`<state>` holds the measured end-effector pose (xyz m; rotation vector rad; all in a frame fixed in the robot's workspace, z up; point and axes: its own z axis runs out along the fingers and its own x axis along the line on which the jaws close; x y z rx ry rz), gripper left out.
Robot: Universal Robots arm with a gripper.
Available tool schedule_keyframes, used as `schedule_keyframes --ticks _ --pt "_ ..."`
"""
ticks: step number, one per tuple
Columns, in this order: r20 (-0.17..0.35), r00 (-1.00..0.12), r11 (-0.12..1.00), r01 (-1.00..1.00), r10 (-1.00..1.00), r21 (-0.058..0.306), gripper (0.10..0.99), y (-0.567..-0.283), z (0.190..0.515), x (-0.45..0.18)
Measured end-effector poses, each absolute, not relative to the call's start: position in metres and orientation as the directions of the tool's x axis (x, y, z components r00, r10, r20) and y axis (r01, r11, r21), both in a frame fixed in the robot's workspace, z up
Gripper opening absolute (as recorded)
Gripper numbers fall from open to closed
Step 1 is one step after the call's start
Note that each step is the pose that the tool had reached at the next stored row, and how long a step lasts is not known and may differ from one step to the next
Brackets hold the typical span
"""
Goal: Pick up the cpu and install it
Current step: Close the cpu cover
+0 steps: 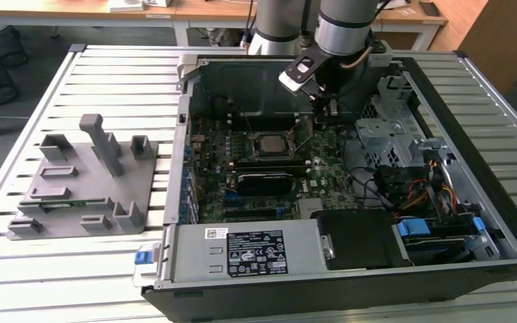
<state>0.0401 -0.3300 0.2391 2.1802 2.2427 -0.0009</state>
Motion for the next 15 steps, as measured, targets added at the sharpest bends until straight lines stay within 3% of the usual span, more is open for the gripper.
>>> schedule_keyframes --ticks 15 --pt "-0.007 -0.028 0.028 1.000 1.000 0.009 0.106 -0.3301 0.2369 0.0302"
